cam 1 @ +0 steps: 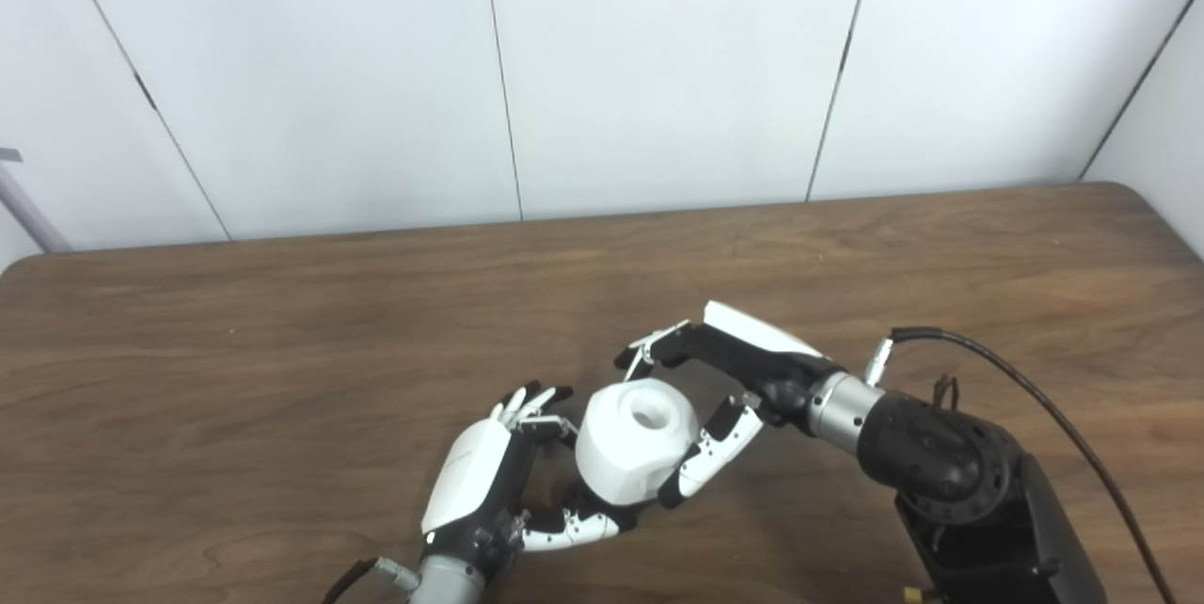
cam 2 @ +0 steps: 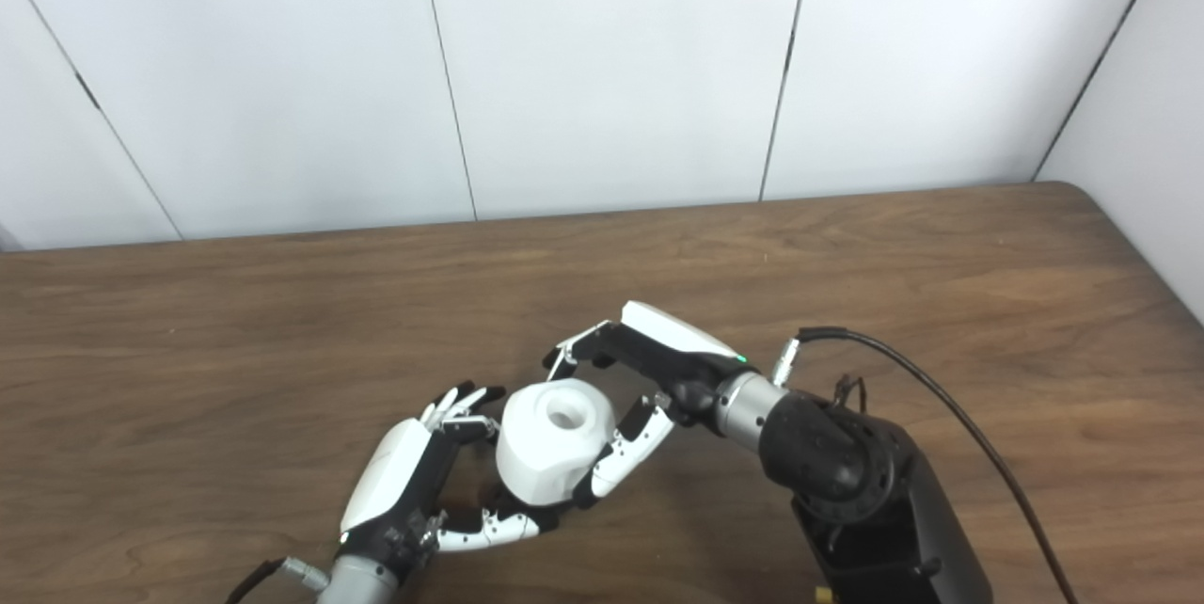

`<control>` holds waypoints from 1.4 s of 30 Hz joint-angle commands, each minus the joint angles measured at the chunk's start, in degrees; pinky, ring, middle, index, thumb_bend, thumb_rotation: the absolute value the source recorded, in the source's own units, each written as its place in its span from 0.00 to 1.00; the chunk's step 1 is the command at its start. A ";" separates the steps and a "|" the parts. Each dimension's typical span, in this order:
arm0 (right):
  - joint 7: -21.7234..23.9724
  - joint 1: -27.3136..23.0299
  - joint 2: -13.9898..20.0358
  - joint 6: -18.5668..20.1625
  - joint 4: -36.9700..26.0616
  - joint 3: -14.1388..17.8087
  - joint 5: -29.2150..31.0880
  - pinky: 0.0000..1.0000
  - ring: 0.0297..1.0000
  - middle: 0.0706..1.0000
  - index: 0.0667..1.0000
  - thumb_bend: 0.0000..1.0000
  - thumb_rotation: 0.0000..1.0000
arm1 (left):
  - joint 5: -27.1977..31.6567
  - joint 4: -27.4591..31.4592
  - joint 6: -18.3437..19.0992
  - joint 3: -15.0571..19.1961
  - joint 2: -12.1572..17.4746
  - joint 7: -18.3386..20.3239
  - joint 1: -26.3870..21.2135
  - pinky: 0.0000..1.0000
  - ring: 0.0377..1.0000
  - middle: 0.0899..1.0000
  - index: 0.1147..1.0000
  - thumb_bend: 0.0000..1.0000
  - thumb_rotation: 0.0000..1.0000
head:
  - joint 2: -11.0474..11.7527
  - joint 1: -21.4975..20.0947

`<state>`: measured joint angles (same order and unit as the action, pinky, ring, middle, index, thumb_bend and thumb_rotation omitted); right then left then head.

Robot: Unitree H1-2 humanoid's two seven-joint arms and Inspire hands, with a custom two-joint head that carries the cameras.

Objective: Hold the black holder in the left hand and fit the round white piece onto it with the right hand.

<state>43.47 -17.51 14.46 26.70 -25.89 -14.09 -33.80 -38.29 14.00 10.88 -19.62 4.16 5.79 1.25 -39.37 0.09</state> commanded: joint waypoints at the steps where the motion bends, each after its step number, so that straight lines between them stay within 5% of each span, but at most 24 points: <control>1: -2.26 -0.45 0.22 -1.04 0.28 -0.86 0.53 0.83 0.89 0.80 0.44 0.51 0.13 | 0.39 1.45 0.20 -0.42 -0.21 0.71 0.37 1.00 1.00 0.91 0.41 0.52 0.05 | -0.10 0.11; 20: -6.34 0.18 1.63 -0.69 1.05 -5.30 4.06 0.93 0.91 0.80 0.44 0.51 0.13 | 0.11 1.86 1.13 -0.84 -0.60 0.62 0.26 1.00 1.00 0.90 0.41 0.52 0.05 | -0.31 0.68; 36: -7.10 0.58 3.59 0.06 0.28 -5.49 5.25 1.00 0.93 0.86 0.45 0.52 0.13 | 0.32 2.08 2.14 -0.85 0.09 1.72 0.10 1.00 1.00 0.90 0.41 0.52 0.05 | -0.01 0.20; 37: -6.89 0.52 3.81 0.06 0.17 -5.40 5.61 1.00 0.94 0.88 0.55 0.72 0.13 | 0.25 2.07 2.29 -0.88 0.14 1.85 0.04 1.00 1.00 0.90 0.41 0.52 0.05 | -0.03 0.20; 38: -6.54 0.40 4.08 0.09 0.05 -5.38 5.86 1.00 0.94 0.89 0.61 0.80 0.15 | 0.21 2.04 2.35 -0.88 0.15 1.88 -0.01 1.00 1.00 0.90 0.41 0.52 0.05 | -0.01 0.21; 42: -5.31 -0.05 4.95 0.15 -0.61 -5.45 5.98 1.00 0.97 0.94 0.83 0.98 0.30 | 0.23 1.87 2.21 -0.77 0.03 1.87 -0.10 1.00 1.00 0.90 0.41 0.52 0.05 | 0.01 0.29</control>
<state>37.96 -16.19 19.06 26.71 -25.28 -20.08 -27.90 -38.36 14.88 12.75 -19.94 4.20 6.77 1.17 -39.29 0.35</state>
